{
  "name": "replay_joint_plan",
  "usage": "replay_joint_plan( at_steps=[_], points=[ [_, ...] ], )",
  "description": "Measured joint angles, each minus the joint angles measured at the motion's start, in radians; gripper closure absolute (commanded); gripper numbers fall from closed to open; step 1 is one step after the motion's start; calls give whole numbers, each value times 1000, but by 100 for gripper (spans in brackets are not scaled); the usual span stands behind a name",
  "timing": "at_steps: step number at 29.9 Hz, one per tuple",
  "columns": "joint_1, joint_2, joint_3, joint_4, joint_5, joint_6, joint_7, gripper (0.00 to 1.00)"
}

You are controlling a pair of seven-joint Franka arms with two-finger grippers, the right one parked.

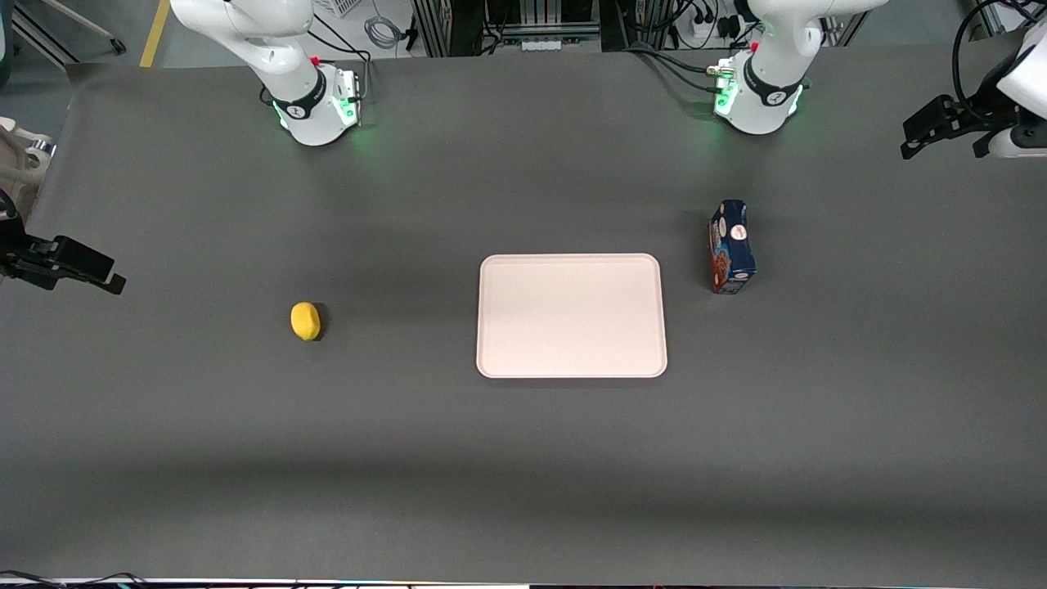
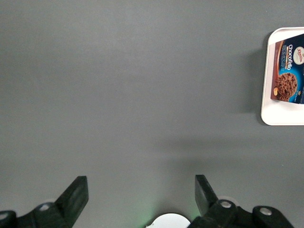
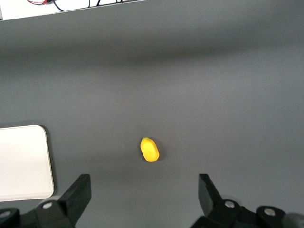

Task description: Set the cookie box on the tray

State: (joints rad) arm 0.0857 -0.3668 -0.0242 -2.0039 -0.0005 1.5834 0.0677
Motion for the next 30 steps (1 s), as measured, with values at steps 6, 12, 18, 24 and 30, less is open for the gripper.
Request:
replay_joint_plan(
  at_steps=[6, 12, 18, 24, 30],
  points=[
    [0, 2, 0, 0, 0, 0, 0, 0],
    [0, 5, 0, 0, 0, 0, 0, 0],
    [0, 8, 0, 0, 0, 0, 0, 0],
    [0, 10, 0, 0, 0, 0, 0, 0],
    [0, 10, 0, 7, 0, -1, 0, 0]
  ],
)
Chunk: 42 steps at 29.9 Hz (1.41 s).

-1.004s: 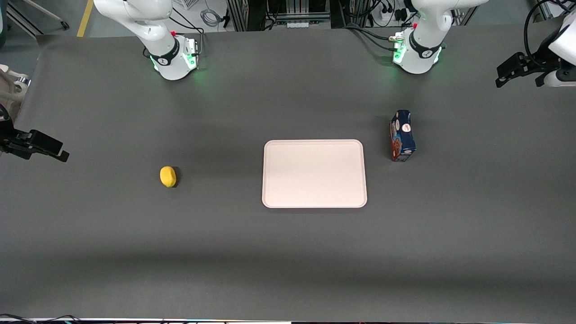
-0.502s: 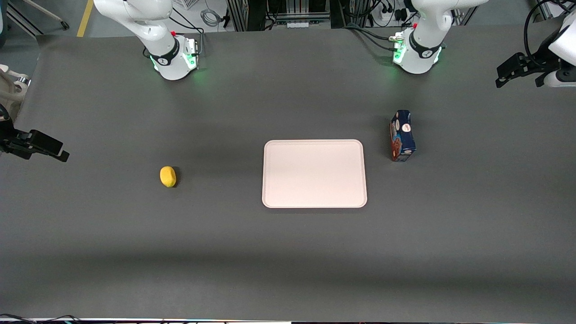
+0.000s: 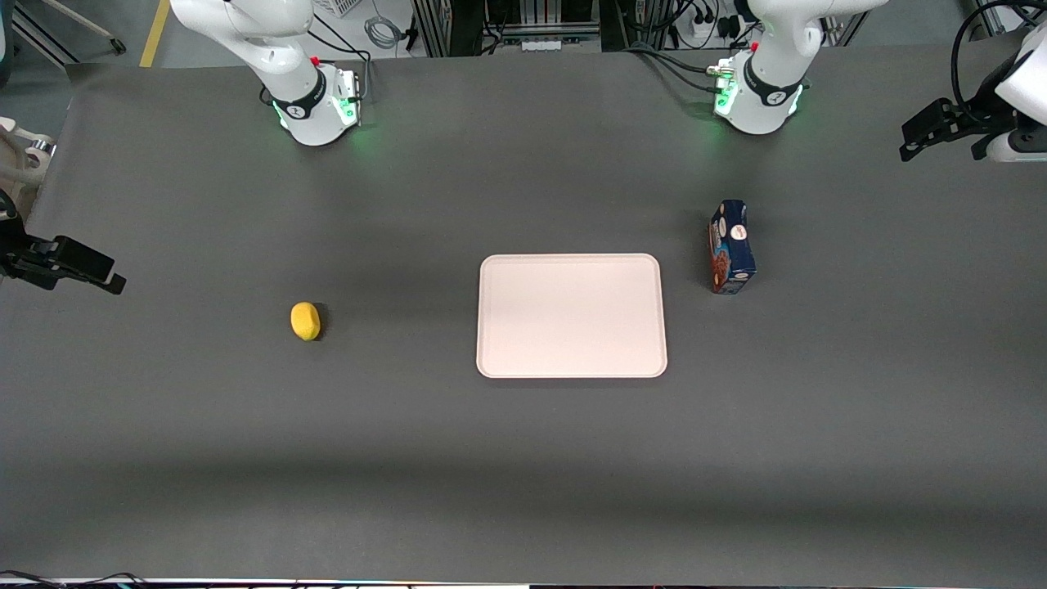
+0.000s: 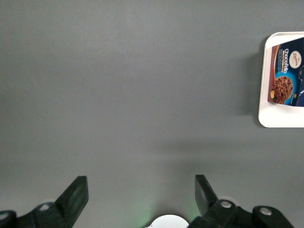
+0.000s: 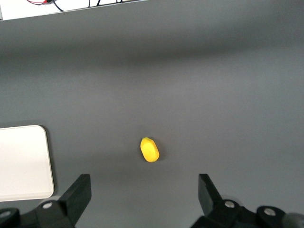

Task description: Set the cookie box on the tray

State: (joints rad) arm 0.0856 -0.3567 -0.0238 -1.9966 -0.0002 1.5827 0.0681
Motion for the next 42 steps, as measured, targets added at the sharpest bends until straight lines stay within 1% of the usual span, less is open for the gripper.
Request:
replay_joint_plan(
  at_steps=[9, 18, 23, 27, 29, 33, 36, 42],
  points=[
    [0, 0, -1, 40, 0, -50, 0, 0],
    [0, 0, -8, 131, -1, -182, 1, 0],
    [-1, -2, -34, 191, -1, -274, 1, 0],
    [-1, -13, -72, 219, -3, -331, -2, 0],
    [-1, -23, -94, 225, -15, -350, -15, 0],
    [-2, -42, -134, 222, -62, -369, -70, 0],
    [-2, -49, -160, 198, -76, -367, -91, 0],
    [-1, -50, -191, 64, -93, -253, -100, 0]
  ],
)
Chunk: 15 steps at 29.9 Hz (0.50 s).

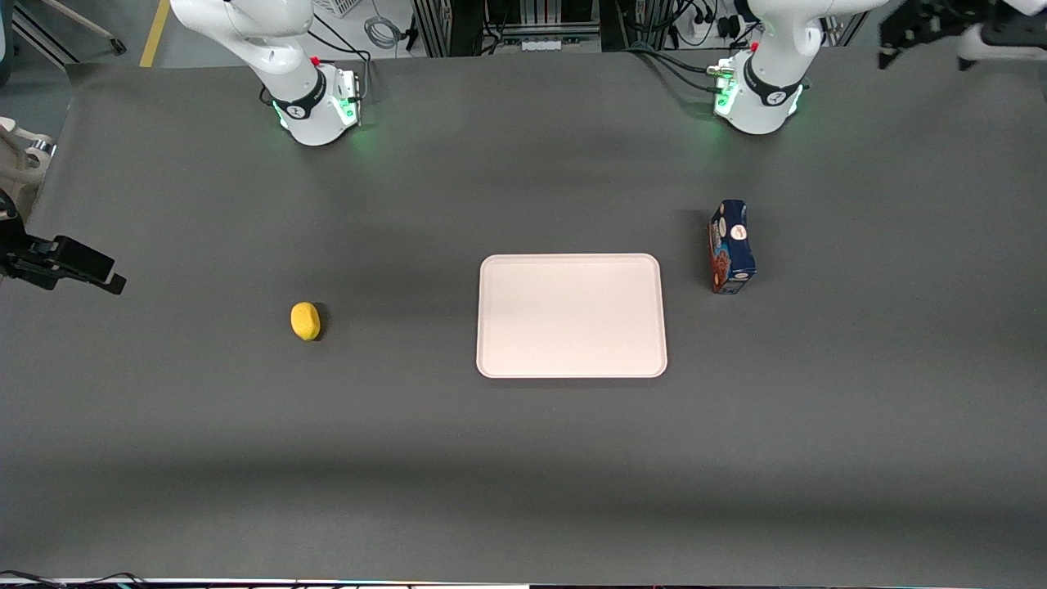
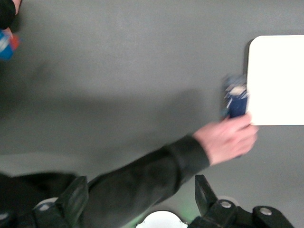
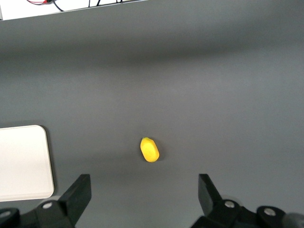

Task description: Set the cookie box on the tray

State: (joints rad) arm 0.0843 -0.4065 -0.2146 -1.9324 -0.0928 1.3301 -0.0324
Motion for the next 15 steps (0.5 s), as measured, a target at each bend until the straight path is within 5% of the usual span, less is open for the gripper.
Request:
replay_joint_plan(
  at_steps=[15],
  points=[
    [0, 5, -72, -433, -49, 498, -27, 0]
  ],
)
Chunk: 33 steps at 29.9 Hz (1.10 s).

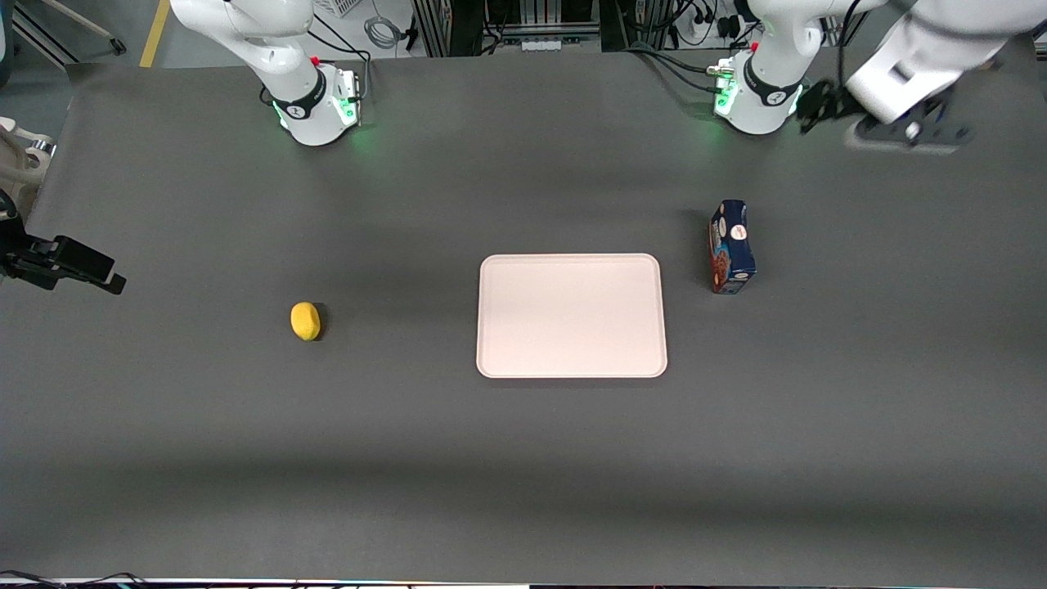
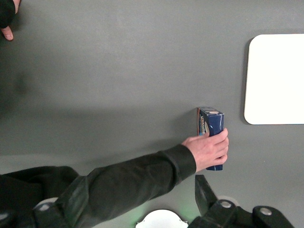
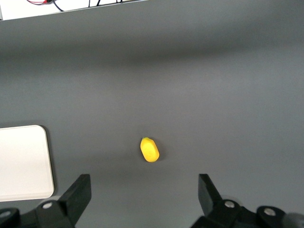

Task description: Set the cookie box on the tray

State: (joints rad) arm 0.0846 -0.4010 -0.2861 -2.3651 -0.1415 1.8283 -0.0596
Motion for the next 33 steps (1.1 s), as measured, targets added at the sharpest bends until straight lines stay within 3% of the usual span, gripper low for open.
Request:
replay_joint_plan(
  at_steps=[9, 20, 33],
  points=[
    [0, 71, -75, -140, -5, 247, -72, 0],
    [0, 221, -89, -217, -6, 521, -80, 0],
    [0, 322, -113, -270, -6, 700, -86, 0]
  ],
)
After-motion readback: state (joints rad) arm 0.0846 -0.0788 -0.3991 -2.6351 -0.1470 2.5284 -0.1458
